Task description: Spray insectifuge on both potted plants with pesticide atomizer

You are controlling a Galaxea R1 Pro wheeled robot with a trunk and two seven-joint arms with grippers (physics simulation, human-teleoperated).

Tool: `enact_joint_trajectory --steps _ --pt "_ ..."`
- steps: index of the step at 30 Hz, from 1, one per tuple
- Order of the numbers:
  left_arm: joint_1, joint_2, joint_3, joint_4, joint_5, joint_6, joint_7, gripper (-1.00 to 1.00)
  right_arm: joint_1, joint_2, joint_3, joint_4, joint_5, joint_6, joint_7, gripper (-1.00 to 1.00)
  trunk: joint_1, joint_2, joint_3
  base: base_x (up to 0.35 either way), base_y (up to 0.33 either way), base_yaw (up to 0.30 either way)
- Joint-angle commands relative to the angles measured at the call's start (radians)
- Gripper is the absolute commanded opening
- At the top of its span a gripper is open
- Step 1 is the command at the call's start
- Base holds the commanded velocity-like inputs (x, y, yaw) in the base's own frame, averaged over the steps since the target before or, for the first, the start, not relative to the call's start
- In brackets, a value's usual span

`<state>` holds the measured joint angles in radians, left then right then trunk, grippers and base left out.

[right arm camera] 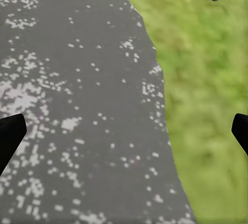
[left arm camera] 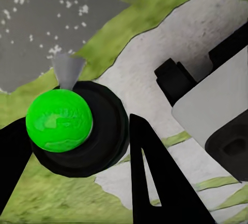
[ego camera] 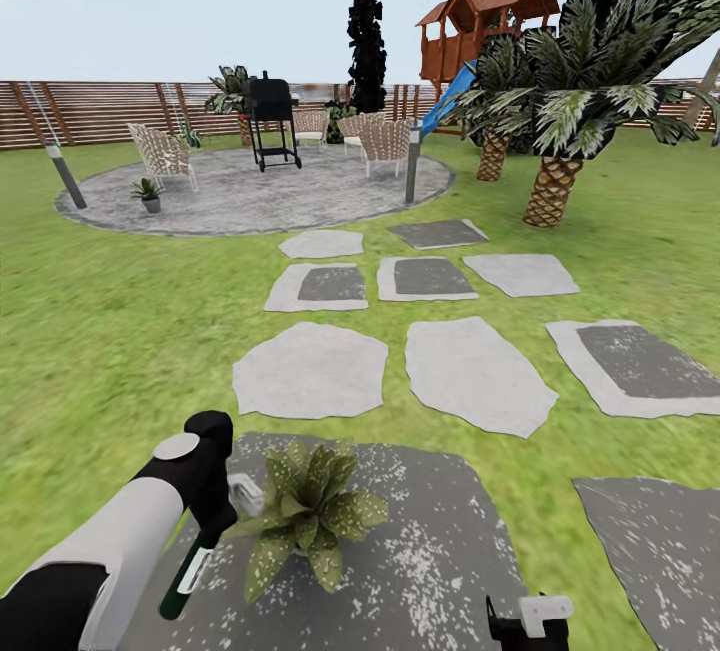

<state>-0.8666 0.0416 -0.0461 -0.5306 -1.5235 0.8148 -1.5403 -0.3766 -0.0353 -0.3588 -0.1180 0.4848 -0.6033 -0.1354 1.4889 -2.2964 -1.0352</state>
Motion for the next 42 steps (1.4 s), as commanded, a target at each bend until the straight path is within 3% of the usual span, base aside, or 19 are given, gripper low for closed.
enact_joint_trajectory --steps 1,11,28,33,42 --pt "-0.004 0.0 -0.005 -0.002 -0.01 0.01 -0.01 -1.0 -0.001 0.0 -0.003 0.001 0.011 -0.003 -0.007 1.0 0.0 0.0 -0.001 -0.123 0.065 0.0" --pt "-0.006 -0.012 -0.006 -0.002 -0.018 0.01 -0.009 -1.0 -0.001 0.0 -0.003 0.001 0.011 -0.003 -0.007 1.0 0.0 0.0 -0.001 -0.225 0.206 -0.061" --pt "-0.005 -0.018 -0.001 -0.002 -0.018 0.012 -0.004 -1.0 -0.001 0.0 -0.003 0.001 0.011 -0.003 -0.007 1.0 0.0 0.0 -0.001 0.057 0.315 -0.252" --pt "0.001 -0.019 0.001 0.003 -0.017 0.011 -0.003 -1.0 -0.001 0.0 -0.003 0.001 0.011 -0.003 -0.007 1.0 0.0 0.0 -0.001 -0.008 0.044 -0.025" --pt "0.007 -0.012 -0.001 0.013 -0.018 0.008 0.001 -1.0 -0.001 0.0 -0.003 0.001 0.011 -0.003 -0.007 1.0 0.0 0.0 -0.001 0.0 0.001 -0.276"
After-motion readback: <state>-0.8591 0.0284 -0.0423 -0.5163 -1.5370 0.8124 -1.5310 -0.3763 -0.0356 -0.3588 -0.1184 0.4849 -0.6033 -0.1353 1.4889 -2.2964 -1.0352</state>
